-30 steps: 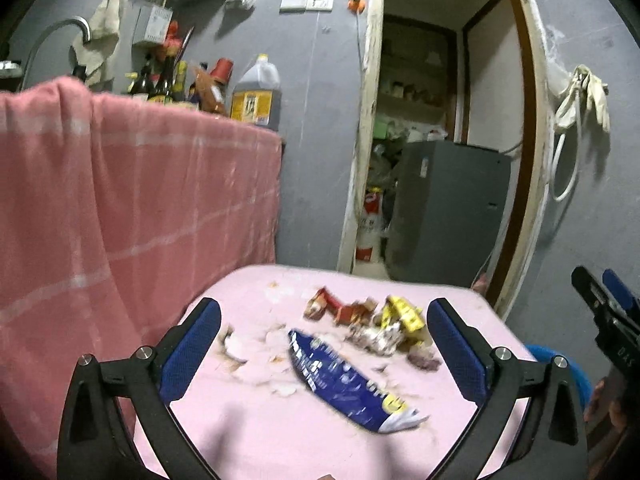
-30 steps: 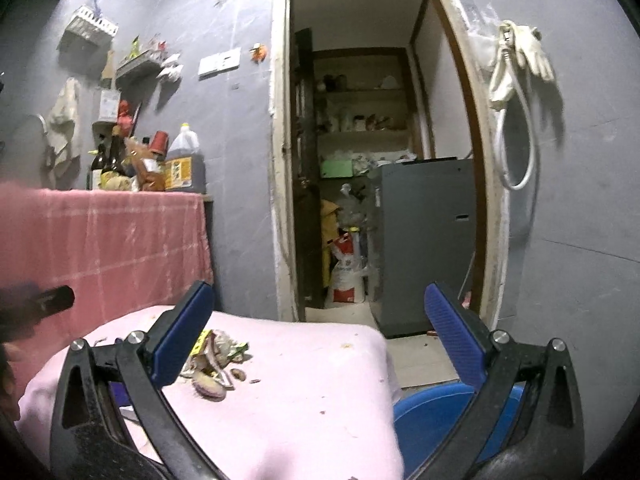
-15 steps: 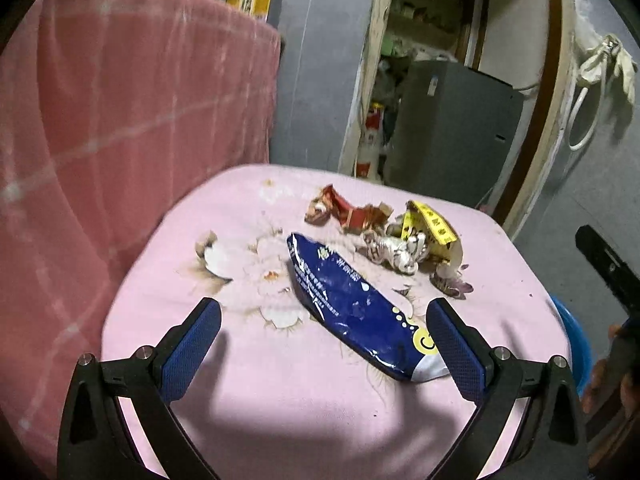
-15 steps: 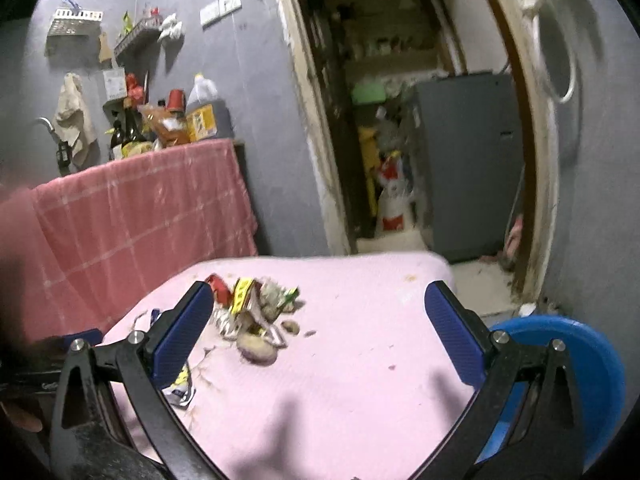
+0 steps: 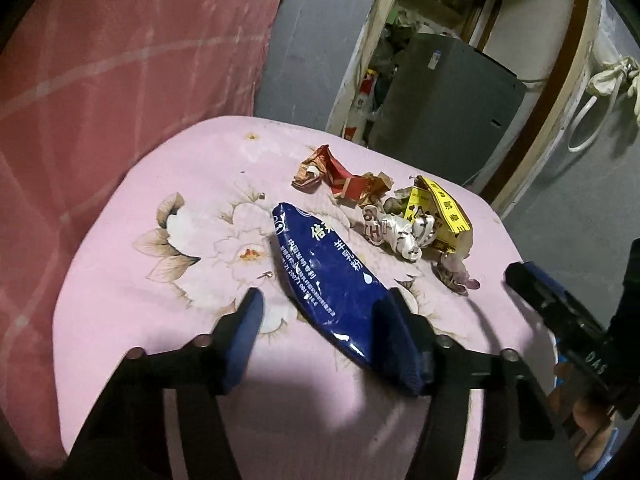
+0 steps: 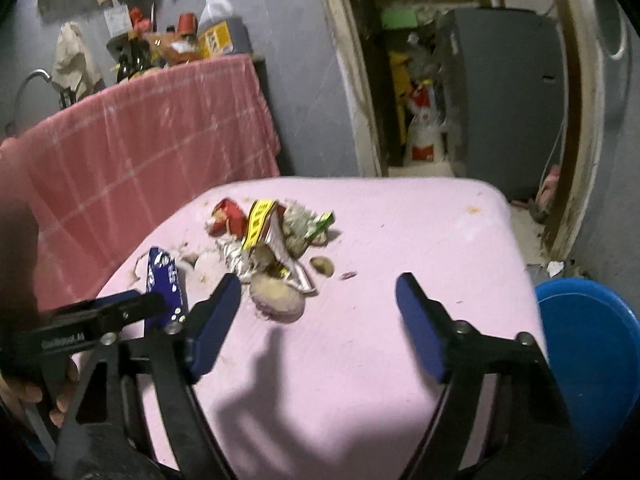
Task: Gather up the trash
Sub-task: 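Grasp the blue snack bag with the left tool while the right tool grasps the beige round item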
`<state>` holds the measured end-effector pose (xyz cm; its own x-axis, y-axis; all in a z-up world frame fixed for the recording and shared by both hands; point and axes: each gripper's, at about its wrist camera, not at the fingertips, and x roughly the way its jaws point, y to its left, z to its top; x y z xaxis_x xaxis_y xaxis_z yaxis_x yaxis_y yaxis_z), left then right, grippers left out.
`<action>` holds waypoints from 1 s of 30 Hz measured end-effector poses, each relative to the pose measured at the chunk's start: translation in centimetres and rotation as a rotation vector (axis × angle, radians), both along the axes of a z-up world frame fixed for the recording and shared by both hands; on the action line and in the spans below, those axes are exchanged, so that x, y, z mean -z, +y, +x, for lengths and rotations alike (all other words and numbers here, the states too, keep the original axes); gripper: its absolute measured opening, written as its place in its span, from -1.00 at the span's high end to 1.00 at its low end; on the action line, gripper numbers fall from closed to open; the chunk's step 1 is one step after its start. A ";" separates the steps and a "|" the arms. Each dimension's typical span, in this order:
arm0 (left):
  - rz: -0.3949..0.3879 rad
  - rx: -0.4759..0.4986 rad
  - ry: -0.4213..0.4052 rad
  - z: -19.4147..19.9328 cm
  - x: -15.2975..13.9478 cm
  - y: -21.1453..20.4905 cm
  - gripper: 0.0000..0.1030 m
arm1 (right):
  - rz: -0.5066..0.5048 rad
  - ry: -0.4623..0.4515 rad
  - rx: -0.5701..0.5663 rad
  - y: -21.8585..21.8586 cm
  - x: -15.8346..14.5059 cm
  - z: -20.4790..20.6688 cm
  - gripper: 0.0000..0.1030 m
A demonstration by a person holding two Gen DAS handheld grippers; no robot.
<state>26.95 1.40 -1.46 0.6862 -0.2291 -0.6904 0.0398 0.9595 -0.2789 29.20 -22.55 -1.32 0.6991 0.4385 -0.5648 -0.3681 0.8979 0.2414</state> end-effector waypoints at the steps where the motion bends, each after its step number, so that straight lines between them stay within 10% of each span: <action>1: -0.007 -0.001 0.003 0.1 0.0 0.1 0.08 | -0.003 0.011 -0.008 0.2 0.1 0.2 -0.37; 12: -0.068 -0.017 0.024 0.8 0.2 0.9 0.62 | -0.051 0.158 -0.146 3.4 2.0 2.8 0.30; 30: -0.030 0.058 -0.111 -2.7 -2.4 -0.9 0.83 | 0.024 0.081 -0.107 1.1 0.7 -0.1 0.38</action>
